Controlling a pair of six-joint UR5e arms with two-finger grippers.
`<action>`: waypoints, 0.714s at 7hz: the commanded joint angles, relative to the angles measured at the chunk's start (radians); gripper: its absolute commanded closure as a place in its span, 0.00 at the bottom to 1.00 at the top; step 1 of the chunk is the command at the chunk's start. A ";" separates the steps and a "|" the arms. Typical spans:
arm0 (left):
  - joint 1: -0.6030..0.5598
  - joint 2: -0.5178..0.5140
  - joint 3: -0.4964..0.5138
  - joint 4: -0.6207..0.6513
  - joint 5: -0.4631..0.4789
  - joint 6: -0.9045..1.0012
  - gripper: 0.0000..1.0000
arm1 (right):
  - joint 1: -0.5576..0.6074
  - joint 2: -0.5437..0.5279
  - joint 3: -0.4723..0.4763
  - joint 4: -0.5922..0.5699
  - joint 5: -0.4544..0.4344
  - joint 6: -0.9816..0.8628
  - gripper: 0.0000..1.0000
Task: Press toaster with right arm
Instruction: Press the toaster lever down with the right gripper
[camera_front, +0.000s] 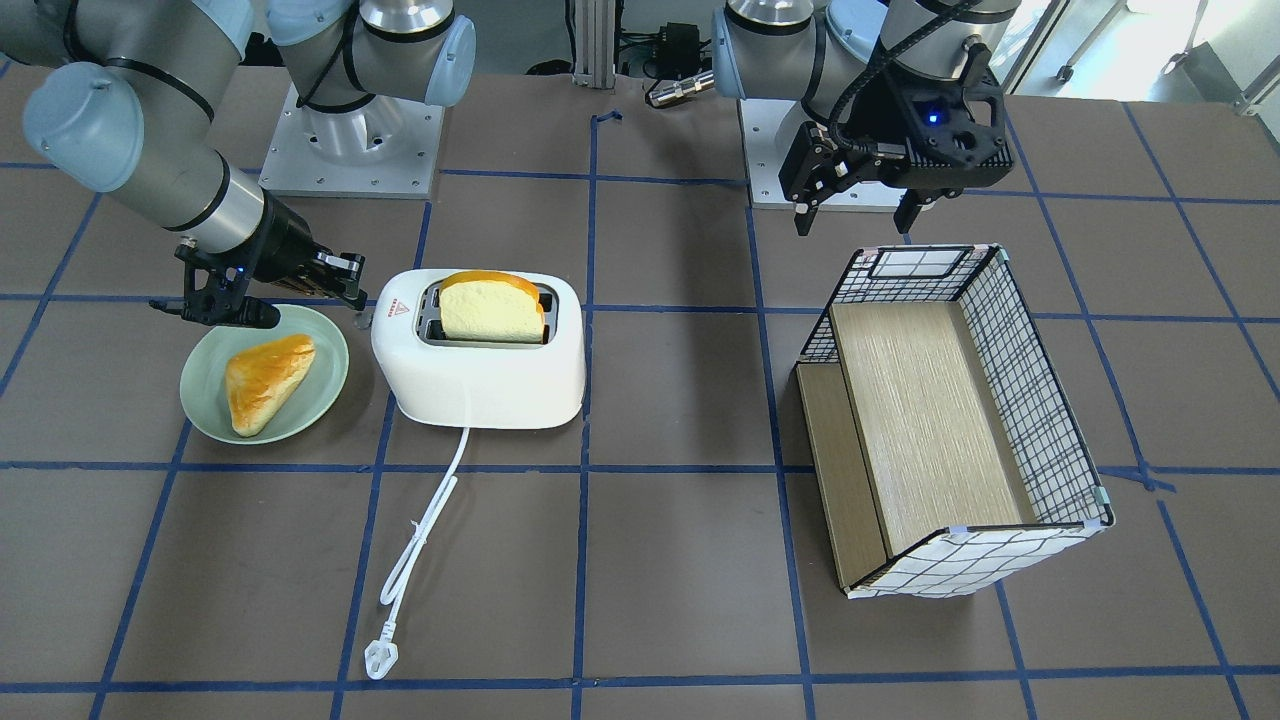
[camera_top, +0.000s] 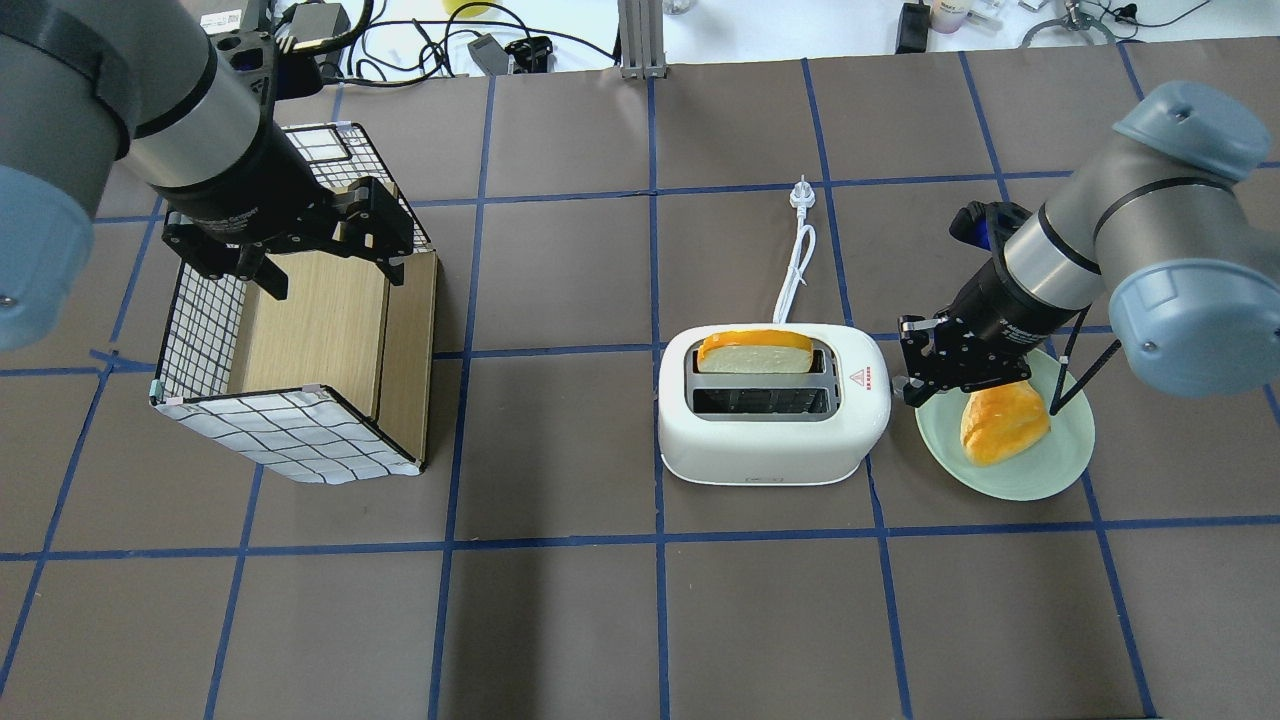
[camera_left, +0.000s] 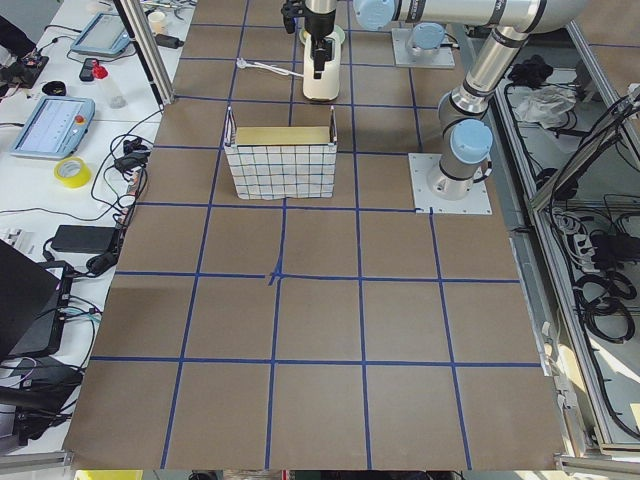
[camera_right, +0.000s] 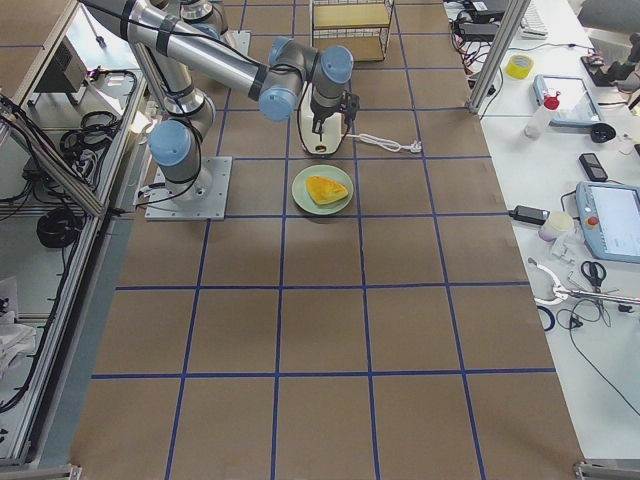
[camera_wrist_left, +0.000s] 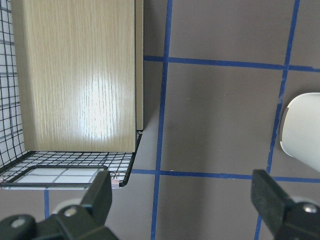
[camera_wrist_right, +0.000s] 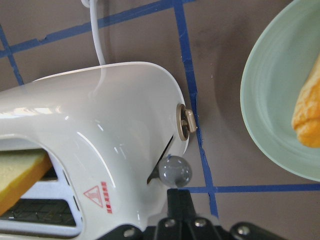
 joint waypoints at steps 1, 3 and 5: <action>0.000 0.000 0.000 0.000 0.000 0.000 0.00 | 0.001 0.015 0.003 0.000 0.008 0.001 1.00; 0.000 0.000 0.001 0.000 0.000 0.000 0.00 | 0.001 0.029 0.009 -0.003 0.009 -0.001 1.00; 0.000 0.000 0.000 0.000 0.000 0.000 0.00 | -0.001 0.044 0.009 -0.012 0.011 -0.001 1.00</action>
